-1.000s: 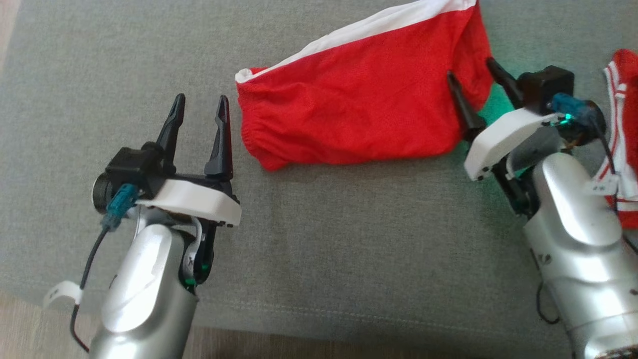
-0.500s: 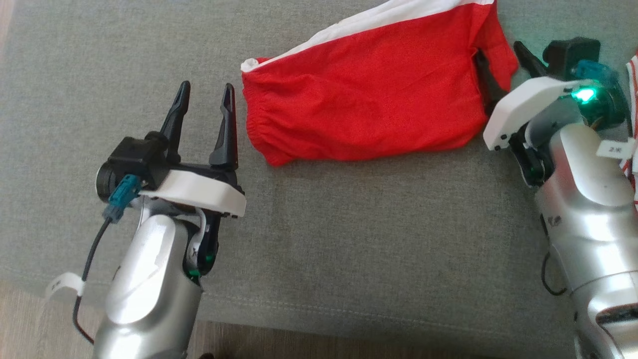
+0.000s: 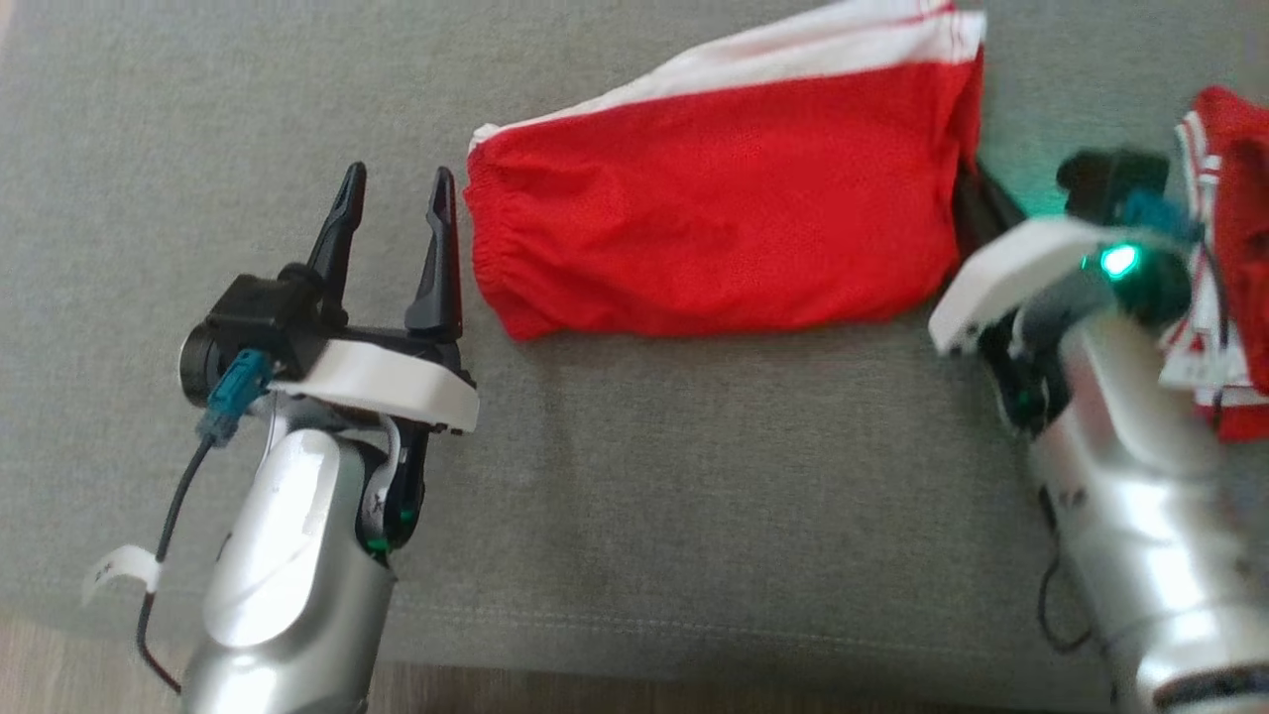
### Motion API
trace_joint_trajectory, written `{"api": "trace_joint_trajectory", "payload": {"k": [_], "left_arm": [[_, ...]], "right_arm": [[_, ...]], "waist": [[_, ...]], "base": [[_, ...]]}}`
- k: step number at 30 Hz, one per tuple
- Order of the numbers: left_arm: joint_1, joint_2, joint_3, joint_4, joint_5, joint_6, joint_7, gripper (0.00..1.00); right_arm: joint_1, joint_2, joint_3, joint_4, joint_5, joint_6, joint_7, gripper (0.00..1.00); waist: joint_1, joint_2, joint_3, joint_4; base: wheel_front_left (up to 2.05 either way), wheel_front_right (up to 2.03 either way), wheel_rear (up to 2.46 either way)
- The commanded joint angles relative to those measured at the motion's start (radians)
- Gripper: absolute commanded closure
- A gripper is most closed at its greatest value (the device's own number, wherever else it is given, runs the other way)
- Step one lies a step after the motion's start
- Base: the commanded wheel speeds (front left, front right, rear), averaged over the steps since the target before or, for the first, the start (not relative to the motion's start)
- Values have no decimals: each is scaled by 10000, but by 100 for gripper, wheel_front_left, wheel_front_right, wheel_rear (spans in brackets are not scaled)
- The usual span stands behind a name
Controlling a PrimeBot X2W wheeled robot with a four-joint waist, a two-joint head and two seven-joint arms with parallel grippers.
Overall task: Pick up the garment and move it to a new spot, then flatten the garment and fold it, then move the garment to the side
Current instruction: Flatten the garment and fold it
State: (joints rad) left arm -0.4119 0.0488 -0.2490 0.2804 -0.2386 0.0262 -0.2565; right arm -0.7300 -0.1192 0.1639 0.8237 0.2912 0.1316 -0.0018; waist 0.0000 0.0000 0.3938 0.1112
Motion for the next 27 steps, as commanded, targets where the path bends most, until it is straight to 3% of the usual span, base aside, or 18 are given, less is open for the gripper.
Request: {"api": "trace_joint_trajectory", "payload": {"k": [1, 14, 22, 27], "left_arm": [[92, 155, 370, -326, 158, 17, -53, 0], [575, 278, 464, -361, 190, -8, -53, 0], [578, 262, 332, -281, 157, -59, -53, 0], [634, 242, 315, -238, 113, -53, -53, 0]], "right_arm": [[853, 296, 60, -668, 149, -9, -193, 100], [4102, 645, -679, -4053, 480, -9, 66, 100], [4322, 678, -1086, -4957, 132, -9, 852, 100], [3720, 684, -659, -5643, -82, -9, 1316, 100]], "waist": [[0, 0, -231, -255], [0, 0, -759, -771], [0, 0, -894, -577], [0, 0, -1095, -438]], "base": [[0, 0, 0], [0, 0, 0], [0, 0, 0], [0, 0, 0]]}}
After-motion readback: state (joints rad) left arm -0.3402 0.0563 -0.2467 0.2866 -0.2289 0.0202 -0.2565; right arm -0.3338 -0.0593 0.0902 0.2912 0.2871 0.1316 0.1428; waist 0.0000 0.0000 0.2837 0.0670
